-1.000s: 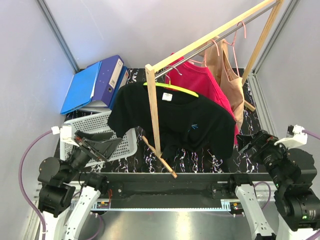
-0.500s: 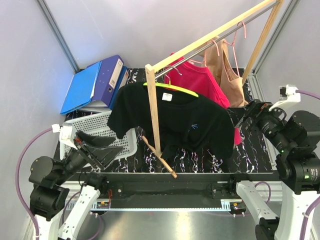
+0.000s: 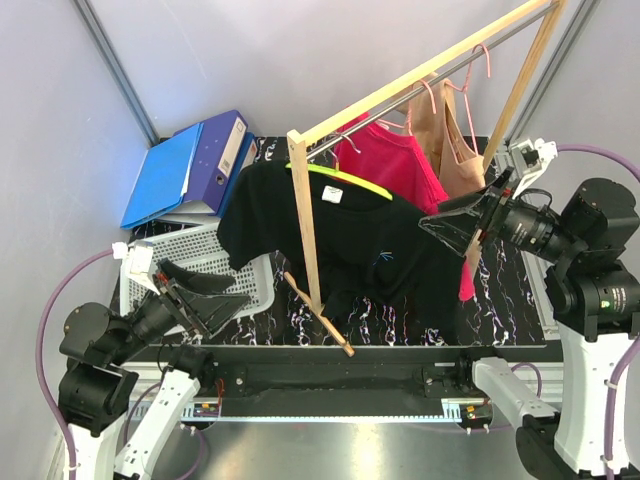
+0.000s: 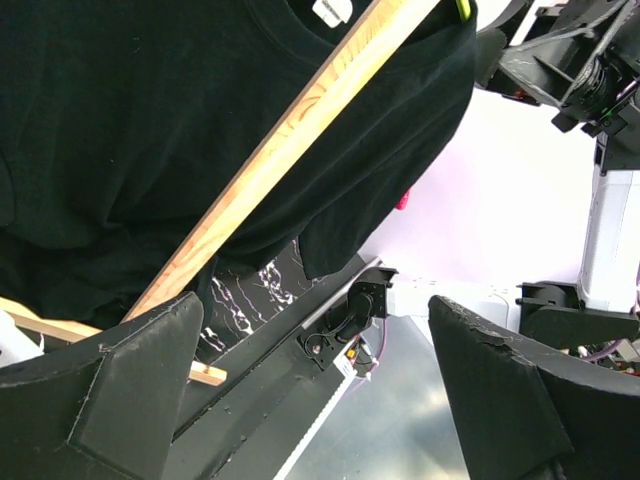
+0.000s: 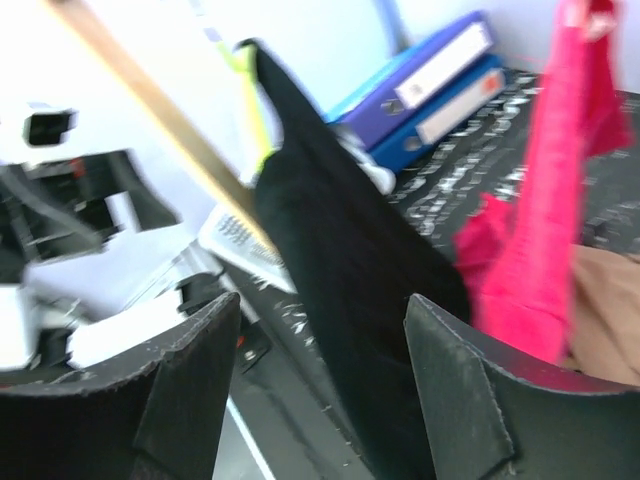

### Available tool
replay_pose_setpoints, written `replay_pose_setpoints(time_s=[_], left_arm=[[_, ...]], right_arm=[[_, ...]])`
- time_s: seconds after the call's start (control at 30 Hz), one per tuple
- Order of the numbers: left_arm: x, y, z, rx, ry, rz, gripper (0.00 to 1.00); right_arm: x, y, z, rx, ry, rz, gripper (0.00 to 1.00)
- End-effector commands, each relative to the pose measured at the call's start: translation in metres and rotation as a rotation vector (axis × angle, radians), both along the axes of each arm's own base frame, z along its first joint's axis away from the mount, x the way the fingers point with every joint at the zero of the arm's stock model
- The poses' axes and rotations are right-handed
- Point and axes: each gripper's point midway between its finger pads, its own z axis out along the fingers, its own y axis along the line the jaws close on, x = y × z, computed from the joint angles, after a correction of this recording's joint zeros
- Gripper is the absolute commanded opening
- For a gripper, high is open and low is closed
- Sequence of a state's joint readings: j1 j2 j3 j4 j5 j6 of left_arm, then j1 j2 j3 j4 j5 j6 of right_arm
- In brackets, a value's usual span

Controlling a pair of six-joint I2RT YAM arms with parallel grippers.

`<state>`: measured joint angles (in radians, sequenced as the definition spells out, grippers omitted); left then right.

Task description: Remove the t-shirt from the hanger

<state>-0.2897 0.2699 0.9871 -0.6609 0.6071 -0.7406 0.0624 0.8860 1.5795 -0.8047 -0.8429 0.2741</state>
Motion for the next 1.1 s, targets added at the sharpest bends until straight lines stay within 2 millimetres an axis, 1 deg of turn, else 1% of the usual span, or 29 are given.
replay_pose_setpoints(time_s=[0.0, 0.1, 0.13, 0.17, 0.2, 0.27, 0.3, 0.33, 0.37, 0.4, 0.43, 0.53, 0.63, 0.67, 0.77, 0.87, 0.9, 1.0, 1.03, 1.07], left_arm=[[-0.005, -0.004, 0.004, 0.002, -0.015, -0.043, 0.99], [-0.001, -0.004, 0.002, 0.005, -0.006, -0.034, 0.99], [0.000, -0.004, 0.001, 0.006, -0.001, -0.031, 0.99], [0.001, -0.004, 0.000, 0.008, 0.005, -0.031, 0.99], [0.003, -0.005, -0.001, 0.009, 0.009, -0.031, 0.99], [0.006, -0.005, -0.002, 0.013, 0.020, -0.028, 0.99], [0.007, -0.005, -0.002, 0.015, 0.020, -0.026, 0.99], [0.009, -0.005, -0.003, 0.018, 0.022, -0.019, 0.99], [0.010, -0.005, -0.003, 0.018, 0.024, -0.016, 0.99], [0.012, -0.005, -0.002, 0.017, 0.026, -0.012, 0.99], [0.014, -0.005, -0.003, 0.018, 0.032, -0.009, 0.99], [0.017, -0.005, 0.001, 0.013, 0.034, 0.000, 0.99], [0.018, -0.005, 0.009, 0.009, 0.022, 0.006, 0.99], [0.020, -0.005, 0.010, 0.010, 0.027, 0.006, 0.99], [0.022, -0.005, 0.017, 0.007, 0.017, 0.013, 0.99], [0.028, -0.006, 0.022, 0.001, 0.021, 0.018, 0.99], [0.032, -0.007, 0.022, -0.002, 0.031, 0.017, 0.98], [0.038, -0.009, 0.025, -0.014, 0.038, 0.018, 0.98], [0.042, -0.011, 0.023, -0.011, 0.050, 0.020, 0.98], [0.045, -0.011, 0.025, -0.012, 0.044, 0.023, 0.97]], right_arm=[[-0.022, 0.020, 0.019, 0.033, -0.046, 0.167, 0.70], [-0.027, 0.027, 0.015, 0.015, -0.041, 0.202, 0.67], [-0.029, 0.028, 0.015, 0.009, -0.036, 0.204, 0.65], [-0.027, 0.031, 0.012, 0.000, -0.025, 0.217, 0.64], [-0.030, 0.036, 0.010, -0.006, -0.011, 0.241, 0.63], [-0.024, 0.040, -0.001, -0.039, 0.021, 0.242, 0.59], [-0.029, 0.045, -0.004, -0.055, 0.025, 0.272, 0.58], [-0.020, 0.044, -0.014, -0.094, 0.039, 0.237, 0.58], [-0.016, 0.044, -0.018, -0.114, 0.044, 0.224, 0.58], [-0.017, 0.046, -0.023, -0.136, 0.048, 0.226, 0.58], [-0.008, 0.045, -0.029, -0.167, 0.044, 0.191, 0.59], [0.000, 0.048, -0.041, -0.210, 0.062, 0.176, 0.58], [0.005, 0.051, -0.048, -0.226, 0.078, 0.159, 0.49], [0.005, 0.051, -0.048, -0.224, 0.076, 0.157, 0.43], [0.006, 0.052, -0.041, -0.186, 0.058, 0.138, 0.29], [0.006, 0.055, -0.031, -0.142, 0.044, 0.138, 0.17], [0.007, 0.056, -0.025, -0.128, 0.029, 0.136, 0.10], [0.009, 0.055, -0.012, -0.099, -0.001, 0.116, 0.05], [0.010, 0.054, -0.007, -0.096, -0.015, 0.105, 0.02], [0.013, 0.054, -0.005, -0.097, -0.016, 0.096, 0.01]])
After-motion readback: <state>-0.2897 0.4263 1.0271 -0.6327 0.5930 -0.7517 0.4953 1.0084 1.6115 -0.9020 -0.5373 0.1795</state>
